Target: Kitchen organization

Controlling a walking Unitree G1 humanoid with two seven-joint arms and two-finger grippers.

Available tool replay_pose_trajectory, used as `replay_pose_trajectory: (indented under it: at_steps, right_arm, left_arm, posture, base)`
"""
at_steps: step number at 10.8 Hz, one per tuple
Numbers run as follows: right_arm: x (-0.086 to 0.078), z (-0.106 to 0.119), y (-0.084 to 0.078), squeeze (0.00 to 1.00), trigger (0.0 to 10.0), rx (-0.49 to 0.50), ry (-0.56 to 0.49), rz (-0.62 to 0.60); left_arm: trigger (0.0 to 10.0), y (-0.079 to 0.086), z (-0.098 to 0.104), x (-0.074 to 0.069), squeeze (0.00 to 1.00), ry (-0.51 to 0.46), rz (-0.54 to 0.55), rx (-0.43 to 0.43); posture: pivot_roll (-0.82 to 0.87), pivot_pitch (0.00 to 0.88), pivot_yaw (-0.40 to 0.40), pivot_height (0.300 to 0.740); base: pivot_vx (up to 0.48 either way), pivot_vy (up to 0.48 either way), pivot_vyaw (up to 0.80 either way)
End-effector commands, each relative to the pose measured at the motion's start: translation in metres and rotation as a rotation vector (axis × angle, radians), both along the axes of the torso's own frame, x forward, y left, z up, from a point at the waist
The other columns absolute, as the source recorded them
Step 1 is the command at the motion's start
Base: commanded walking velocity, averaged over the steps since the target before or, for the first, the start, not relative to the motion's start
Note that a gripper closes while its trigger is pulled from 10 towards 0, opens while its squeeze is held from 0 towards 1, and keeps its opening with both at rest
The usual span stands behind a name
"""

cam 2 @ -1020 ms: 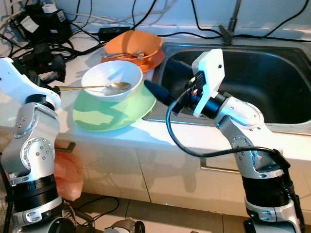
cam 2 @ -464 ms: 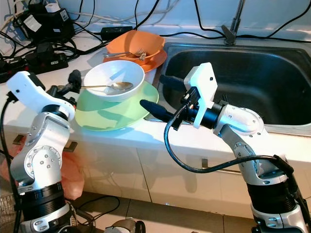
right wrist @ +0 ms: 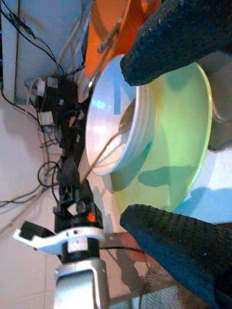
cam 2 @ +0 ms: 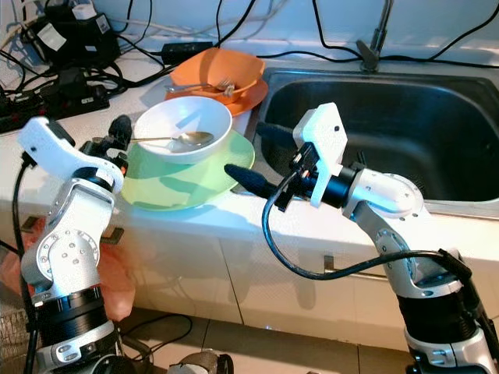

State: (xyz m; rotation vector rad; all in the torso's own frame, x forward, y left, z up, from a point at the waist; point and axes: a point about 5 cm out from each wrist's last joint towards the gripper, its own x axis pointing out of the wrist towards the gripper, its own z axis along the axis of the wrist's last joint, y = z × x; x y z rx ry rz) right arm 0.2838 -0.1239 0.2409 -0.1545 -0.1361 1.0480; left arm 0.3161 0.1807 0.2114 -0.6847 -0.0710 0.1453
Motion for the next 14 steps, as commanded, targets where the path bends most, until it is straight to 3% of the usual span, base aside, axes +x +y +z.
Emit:
replay_pose_trajectory:
  at_steps: [1, 4, 11, 14]
  right_arm:
    - [-0.005, 0.0, 0.001, 0.0, 10.0, -0.034, -0.009, 0.023]
    - [-0.004, -0.016, -0.002, 0.0, 10.0, -0.123, 0.01, -0.001]
    - [0.002, -0.026, 0.003, 0.0, 10.0, -0.15, 0.017, -0.025]
    - [0.007, -0.029, -0.009, 0.0, 10.0, -0.176, 0.031, -0.065]
  left_arm:
    - [0.0, 0.0, 0.003, 0.002, 0.0, 0.0, -0.002, -0.013]
    - [0.0, -0.006, 0.006, 0.002, 0.0, -0.011, -0.035, -0.012]
    - [0.0, 0.0, 0.017, 0.007, 0.0, -0.037, -0.047, 0.001]
    - [0.0, -0.015, 0.018, 0.013, 0.0, -0.034, -0.104, -0.028]
  posture:
    - [0.08, 0.078, 0.094, 0.74]
    - [0.08, 0.078, 0.096, 0.74]
    - [0.1, 0.052, 0.095, 0.74]
    - [0.06, 0.043, 0.105, 0.74]
  base:
    - [0.0, 0.0, 0.0]
    - [0.0, 0.0, 0.0]
    - [0.0, 0.0, 0.0]
    - [0.0, 0.0, 0.0]
